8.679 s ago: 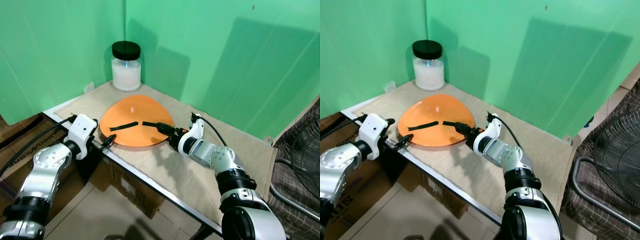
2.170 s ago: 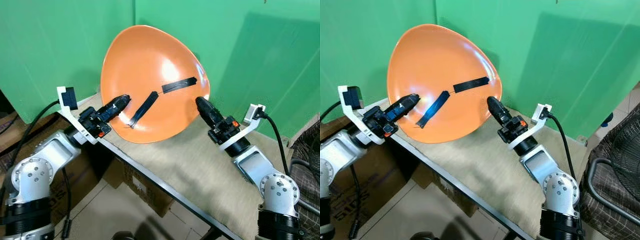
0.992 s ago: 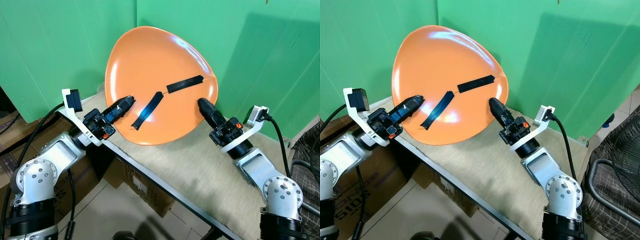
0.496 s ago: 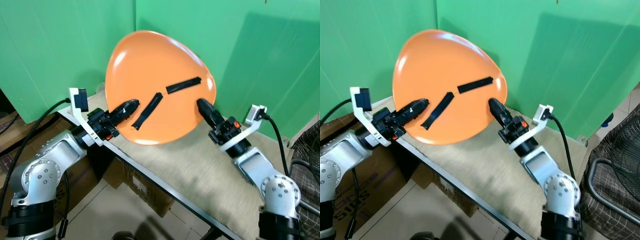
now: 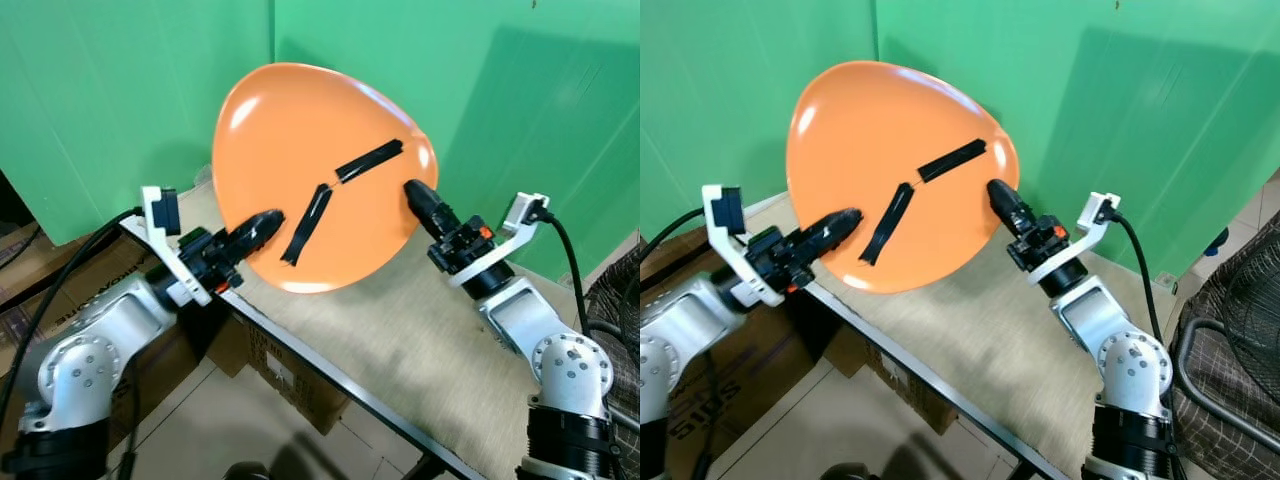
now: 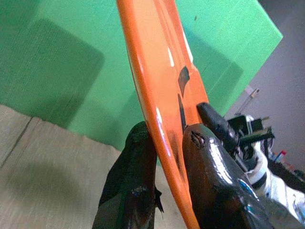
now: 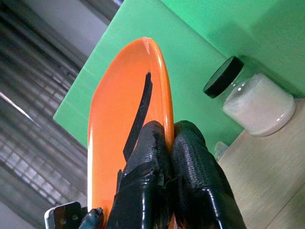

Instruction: Setting the table

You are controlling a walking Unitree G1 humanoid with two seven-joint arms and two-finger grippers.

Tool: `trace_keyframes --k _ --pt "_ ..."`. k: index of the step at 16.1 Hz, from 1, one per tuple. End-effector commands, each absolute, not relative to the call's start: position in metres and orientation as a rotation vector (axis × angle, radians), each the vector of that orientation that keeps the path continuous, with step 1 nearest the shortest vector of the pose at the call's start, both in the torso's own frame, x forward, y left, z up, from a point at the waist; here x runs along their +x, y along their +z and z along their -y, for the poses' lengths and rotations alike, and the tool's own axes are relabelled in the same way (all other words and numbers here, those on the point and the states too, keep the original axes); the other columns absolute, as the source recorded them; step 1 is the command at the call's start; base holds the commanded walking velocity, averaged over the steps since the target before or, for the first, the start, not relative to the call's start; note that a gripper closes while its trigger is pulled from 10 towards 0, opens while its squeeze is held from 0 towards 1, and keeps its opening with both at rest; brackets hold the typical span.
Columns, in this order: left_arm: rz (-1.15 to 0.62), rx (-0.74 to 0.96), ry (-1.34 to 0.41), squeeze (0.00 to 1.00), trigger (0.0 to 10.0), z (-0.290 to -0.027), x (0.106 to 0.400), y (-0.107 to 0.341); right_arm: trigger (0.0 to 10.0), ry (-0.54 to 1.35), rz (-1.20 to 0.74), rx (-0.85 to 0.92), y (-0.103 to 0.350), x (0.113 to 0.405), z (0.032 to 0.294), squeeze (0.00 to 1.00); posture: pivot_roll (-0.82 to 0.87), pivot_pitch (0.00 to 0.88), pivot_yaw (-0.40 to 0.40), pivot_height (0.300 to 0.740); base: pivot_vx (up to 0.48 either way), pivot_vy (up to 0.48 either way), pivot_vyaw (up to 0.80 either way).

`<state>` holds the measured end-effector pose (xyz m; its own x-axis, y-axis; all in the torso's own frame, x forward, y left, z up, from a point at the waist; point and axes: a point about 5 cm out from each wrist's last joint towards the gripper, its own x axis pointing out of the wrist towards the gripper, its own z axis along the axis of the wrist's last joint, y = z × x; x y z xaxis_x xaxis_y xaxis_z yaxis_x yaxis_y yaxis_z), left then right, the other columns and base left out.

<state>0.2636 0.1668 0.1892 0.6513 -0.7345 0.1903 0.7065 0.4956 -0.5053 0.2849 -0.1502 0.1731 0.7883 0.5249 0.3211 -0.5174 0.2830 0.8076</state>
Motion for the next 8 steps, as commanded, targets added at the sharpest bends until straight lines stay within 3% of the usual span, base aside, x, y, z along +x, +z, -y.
trace_keyframes --k 1,2,3,7,8 --pt "0.023 -0.582 -0.842 0.00 10.0 -0.1753 0.2667 0.2004 0.0 0.586 0.051 1.071 0.1748 0.2866 0.1730 0.00 0.11 0.000 -0.061 0.740 0.000 0.000 0.00" --pt "0.017 -0.594 -0.851 0.00 10.0 -0.1748 0.2669 0.1998 0.0 0.589 0.050 1.068 0.1750 0.2864 0.1728 0.00 0.11 0.000 -0.061 0.740 0.000 0.000 0.00" --pt "-0.012 -0.614 -0.888 1.00 10.0 -0.1712 0.2669 0.1986 0.0 0.592 0.047 1.065 0.1758 0.2861 0.1735 0.00 0.11 0.000 -0.067 0.740 0.000 0.000 0.00" --pt "0.023 -0.590 -0.910 1.00 10.0 -0.1707 0.2697 0.2056 0.0 0.590 0.035 1.078 0.1727 0.2851 0.1703 0.00 0.11 0.000 -0.064 0.740 0.000 0.000 0.00" --pt "0.028 -0.580 -0.916 0.19 10.0 -0.1709 0.2692 0.2066 0.0 0.585 0.036 1.079 0.1724 0.2849 0.1704 0.00 0.10 0.000 -0.062 0.740 0.000 0.000 0.00"
